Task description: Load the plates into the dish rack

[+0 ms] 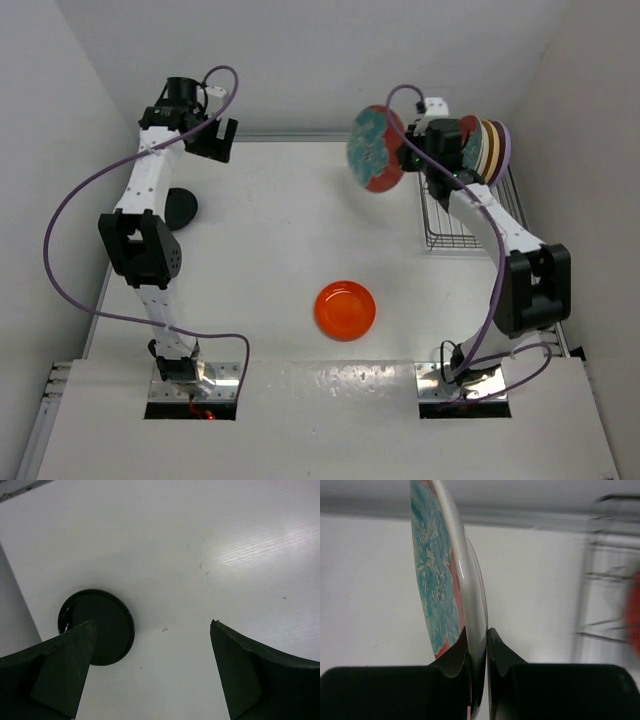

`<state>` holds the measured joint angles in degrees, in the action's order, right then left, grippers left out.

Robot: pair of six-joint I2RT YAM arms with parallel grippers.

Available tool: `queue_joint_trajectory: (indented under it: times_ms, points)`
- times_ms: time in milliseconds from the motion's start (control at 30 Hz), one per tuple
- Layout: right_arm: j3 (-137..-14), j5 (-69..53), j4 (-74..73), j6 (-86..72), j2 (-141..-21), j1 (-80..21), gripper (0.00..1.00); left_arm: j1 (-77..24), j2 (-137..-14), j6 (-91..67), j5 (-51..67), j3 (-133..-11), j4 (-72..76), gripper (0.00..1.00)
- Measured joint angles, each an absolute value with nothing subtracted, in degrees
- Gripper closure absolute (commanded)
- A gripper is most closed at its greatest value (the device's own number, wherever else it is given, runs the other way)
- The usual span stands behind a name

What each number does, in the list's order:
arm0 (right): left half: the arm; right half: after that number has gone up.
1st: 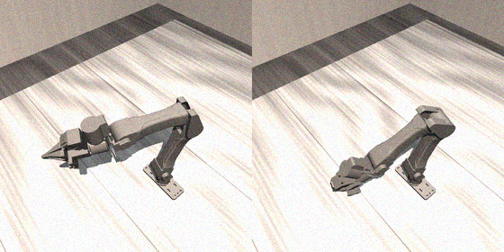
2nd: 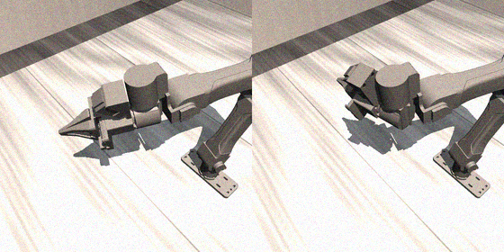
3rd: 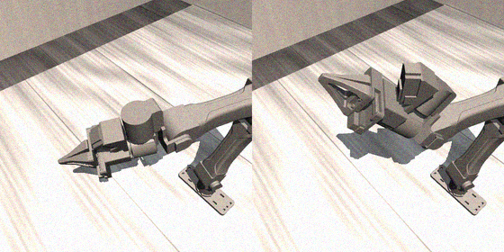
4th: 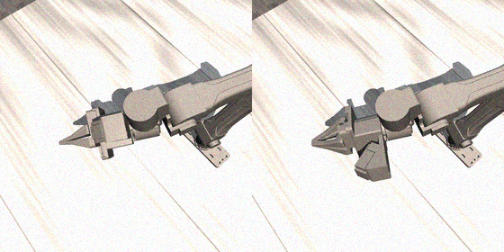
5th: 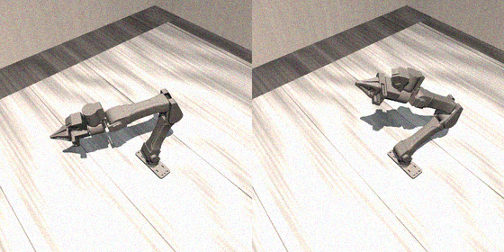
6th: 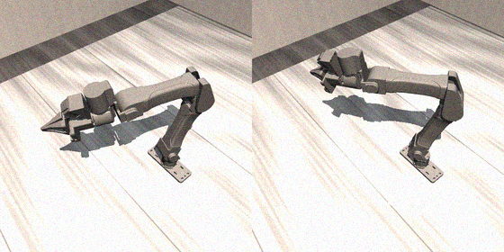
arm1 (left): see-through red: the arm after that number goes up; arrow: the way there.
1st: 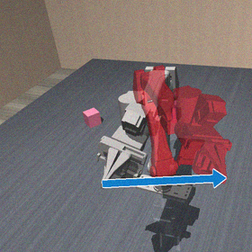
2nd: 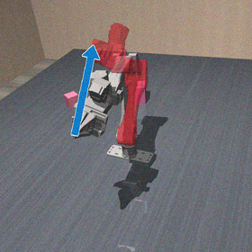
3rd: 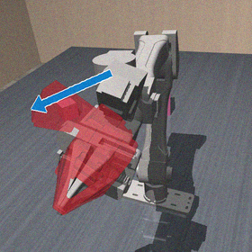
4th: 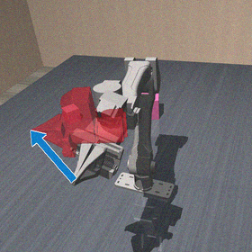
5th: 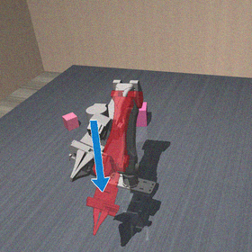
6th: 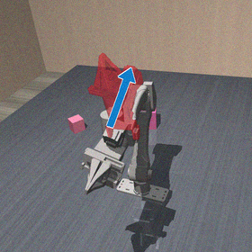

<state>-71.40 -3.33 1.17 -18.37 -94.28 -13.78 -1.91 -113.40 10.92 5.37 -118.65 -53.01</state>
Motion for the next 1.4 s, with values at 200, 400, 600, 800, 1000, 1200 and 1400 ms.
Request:
queue_joint_trajectory:
  times_ms: [200,400,600,800,1000,1200,1400]
  points:
    - [-74.78,17.02,1.50,-10.26,-91.37,-6.15,1.00,0.47,-112.27,9.06,2.24,-114.32,-50.92,0.00]
    - [-75.16,29.15,2.90,-2.37,-93.32,-2.02,1.00,0.36,-112.27,8.93,2.17,-111.87,-50.87,0.00]
    - [-75.16,32.01,7.25,2.94,-99.85,-1.80,1.00,0.36,-112.27,8.97,2.09,-111.18,-50.35,0.00]
    - [-75.16,31.05,9.47,3.11,-103.35,-2.44,1.00,0.38,-112.20,9.02,1.87,-109.54,-50.37,0.00]
    - [-77.67,29.54,10.07,0.67,-106.30,-0.89,1.00,0.38,-112.03,9.02,1.78,-109.21,-50.41,0.00]
    - [-77.45,27.90,10.50,0.75,-106.13,-0.73,0.67,0.38,-111.94,9.56,1.67,-108.71,-50.30,0.00]
    - [-77.52,24.49,11.64,1.74,-103.44,-0.54,0.22,0.38,-111.94,9.85,1.69,-108.51,-50.30,0.00]
